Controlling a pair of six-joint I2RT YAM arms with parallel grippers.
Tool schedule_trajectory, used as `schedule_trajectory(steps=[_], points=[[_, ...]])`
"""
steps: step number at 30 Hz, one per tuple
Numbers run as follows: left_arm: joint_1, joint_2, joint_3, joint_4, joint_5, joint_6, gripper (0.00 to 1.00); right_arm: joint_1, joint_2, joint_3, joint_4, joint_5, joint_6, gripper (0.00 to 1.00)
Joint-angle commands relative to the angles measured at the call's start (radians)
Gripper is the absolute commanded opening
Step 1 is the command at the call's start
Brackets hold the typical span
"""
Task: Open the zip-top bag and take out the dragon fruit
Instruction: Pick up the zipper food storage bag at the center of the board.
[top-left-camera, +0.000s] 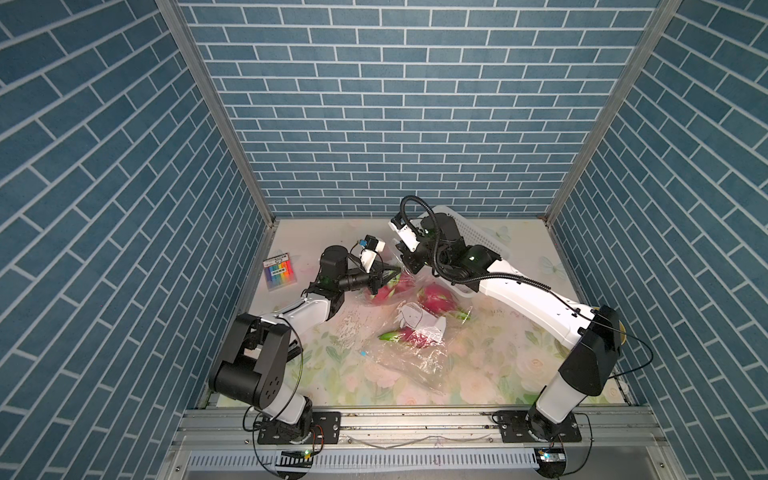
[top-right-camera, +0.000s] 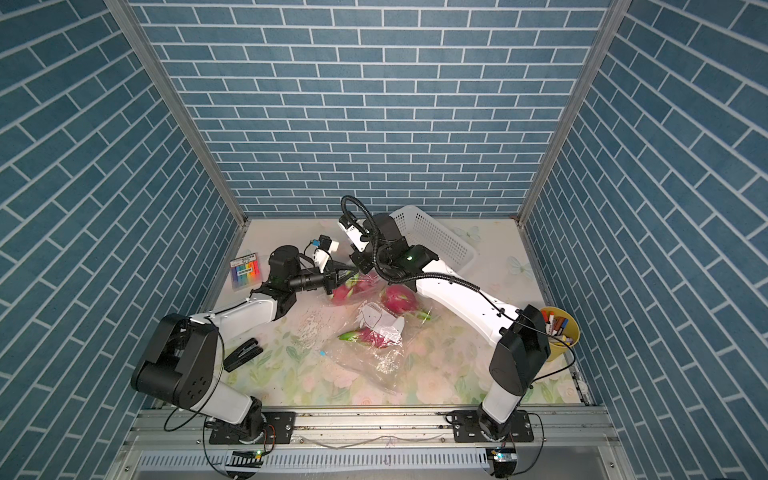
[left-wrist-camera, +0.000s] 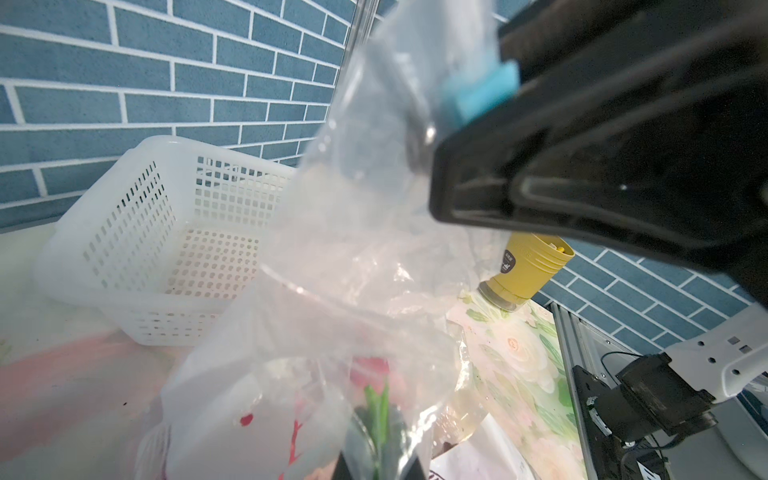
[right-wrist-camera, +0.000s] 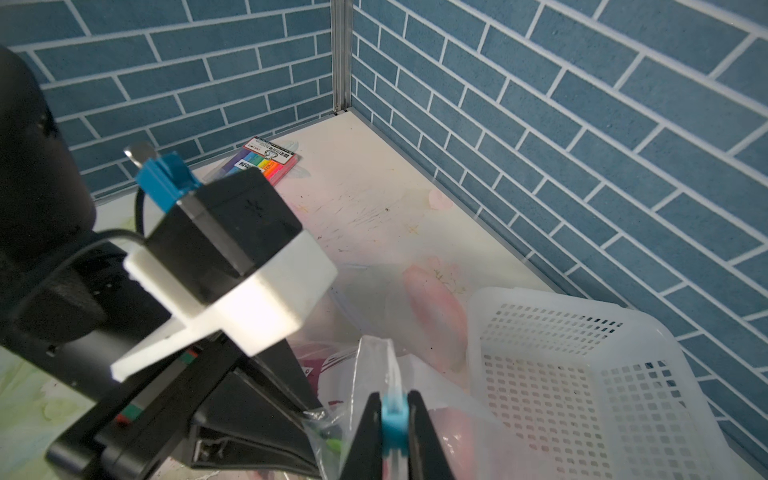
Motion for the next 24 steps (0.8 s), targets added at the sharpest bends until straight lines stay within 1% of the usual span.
schedule_trajectory(steps=[1, 3, 5, 7, 9, 11, 14, 16, 20, 22, 24], points=[[-0.006, -0.013, 0.022, 0.004, 0.007, 0.008, 0.02, -0.001, -0.033, -0.012, 0.016, -0.012, 0.007, 0.07], [-0.004, -0.015, 0.023, 0.003, -0.002, 0.008, 0.06, -0.001, -0.039, -0.015, 0.018, -0.015, 0.013, 0.05], [-0.004, -0.020, 0.027, -0.002, -0.013, 0.006, 0.18, -0.003, -0.048, -0.023, 0.023, -0.030, 0.017, 0.04], [-0.001, -0.035, 0.042, -0.025, -0.014, 0.013, 0.38, -0.013, -0.054, -0.016, 0.012, -0.062, 0.017, 0.05], [0.005, -0.060, 0.059, -0.041, -0.007, 0.019, 0.49, -0.030, -0.056, 0.003, -0.018, -0.107, 0.017, 0.04], [0.015, -0.085, 0.080, -0.060, 0.020, 0.031, 0.55, -0.055, -0.054, 0.024, -0.054, -0.172, 0.015, 0.04], [0.039, -0.124, 0.093, -0.047, 0.059, 0.029, 0.59, -0.089, -0.052, 0.040, -0.093, -0.235, 0.011, 0.05], [0.053, -0.140, 0.084, 0.000, 0.083, 0.012, 0.59, -0.106, -0.062, 0.033, -0.097, -0.276, 0.009, 0.05], [0.069, -0.117, 0.087, 0.097, 0.138, -0.060, 0.53, -0.115, -0.065, 0.022, -0.105, -0.290, -0.003, 0.05], [0.069, -0.096, 0.095, 0.156, 0.177, -0.115, 0.51, -0.116, -0.063, 0.019, -0.103, -0.298, -0.003, 0.05], [0.068, -0.081, 0.098, 0.209, 0.192, -0.157, 0.50, -0.115, -0.062, 0.015, -0.100, -0.308, -0.003, 0.05]])
